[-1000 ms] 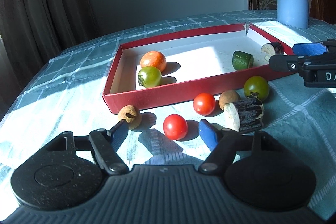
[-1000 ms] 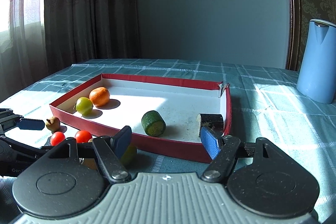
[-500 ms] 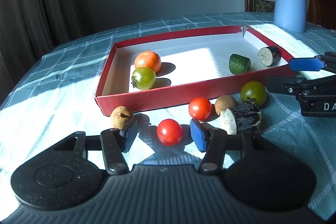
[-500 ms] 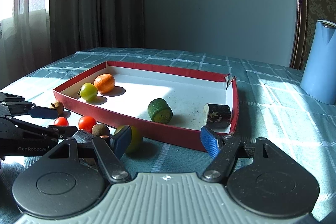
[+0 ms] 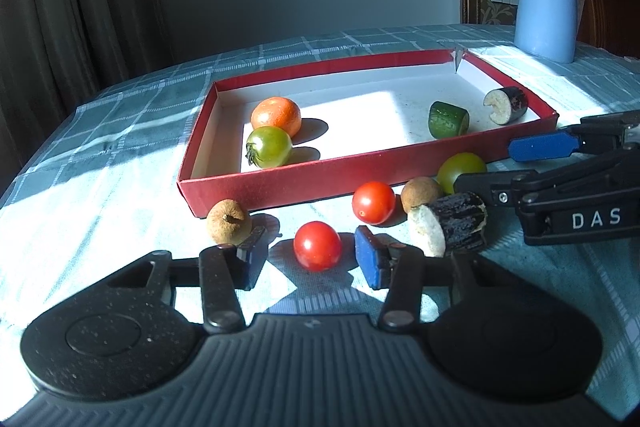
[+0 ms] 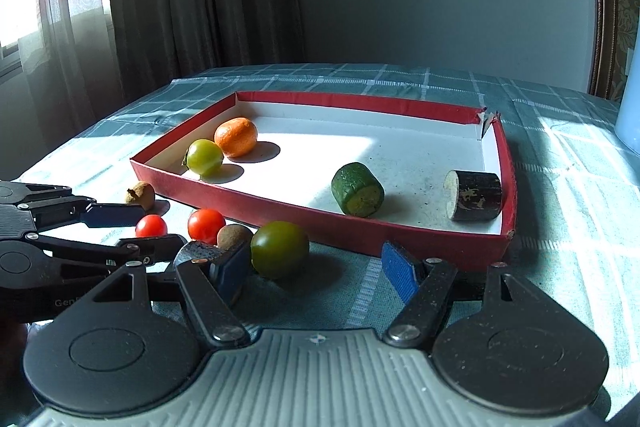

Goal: Organize fruits
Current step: 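Move both tools back to the fruits and grasp the red cherry tomato with the left tool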

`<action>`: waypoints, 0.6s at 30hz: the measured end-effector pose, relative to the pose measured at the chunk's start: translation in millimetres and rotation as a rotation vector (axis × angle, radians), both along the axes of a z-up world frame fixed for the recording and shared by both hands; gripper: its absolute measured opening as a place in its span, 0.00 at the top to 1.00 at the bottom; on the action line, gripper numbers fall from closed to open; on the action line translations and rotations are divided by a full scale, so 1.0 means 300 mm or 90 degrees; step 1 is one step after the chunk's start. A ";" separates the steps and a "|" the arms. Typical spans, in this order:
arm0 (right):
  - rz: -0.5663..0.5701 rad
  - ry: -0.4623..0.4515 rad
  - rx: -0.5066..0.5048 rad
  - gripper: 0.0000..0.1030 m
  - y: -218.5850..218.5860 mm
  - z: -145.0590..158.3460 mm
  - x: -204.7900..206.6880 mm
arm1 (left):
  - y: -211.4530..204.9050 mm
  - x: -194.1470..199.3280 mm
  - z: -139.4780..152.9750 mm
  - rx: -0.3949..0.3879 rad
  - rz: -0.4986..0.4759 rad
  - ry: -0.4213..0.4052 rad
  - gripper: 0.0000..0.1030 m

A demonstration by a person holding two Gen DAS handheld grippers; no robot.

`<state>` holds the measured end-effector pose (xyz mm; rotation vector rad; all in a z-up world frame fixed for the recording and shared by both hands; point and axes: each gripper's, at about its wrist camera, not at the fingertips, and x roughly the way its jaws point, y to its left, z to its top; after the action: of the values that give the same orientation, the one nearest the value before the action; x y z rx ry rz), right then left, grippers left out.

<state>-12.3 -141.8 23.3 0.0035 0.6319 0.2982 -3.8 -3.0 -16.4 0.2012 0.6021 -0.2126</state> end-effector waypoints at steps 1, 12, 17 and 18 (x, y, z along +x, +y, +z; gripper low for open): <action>0.001 0.002 0.000 0.30 0.005 -0.001 0.004 | 0.000 0.000 0.000 -0.001 0.000 0.000 0.56; 0.048 -0.009 -0.058 0.59 0.087 -0.011 0.004 | 0.002 -0.001 0.000 -0.004 0.000 0.001 0.57; 0.049 -0.025 -0.063 0.66 0.094 -0.007 -0.010 | -0.003 -0.008 0.000 -0.004 -0.014 0.000 0.66; 0.046 -0.031 -0.064 0.68 0.094 -0.004 -0.016 | -0.005 -0.011 0.000 -0.002 -0.016 -0.002 0.71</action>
<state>-17.1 -113.6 22.1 -0.1236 0.5992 0.3351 -7.2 -4.5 -16.3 0.2053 0.5970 -0.2377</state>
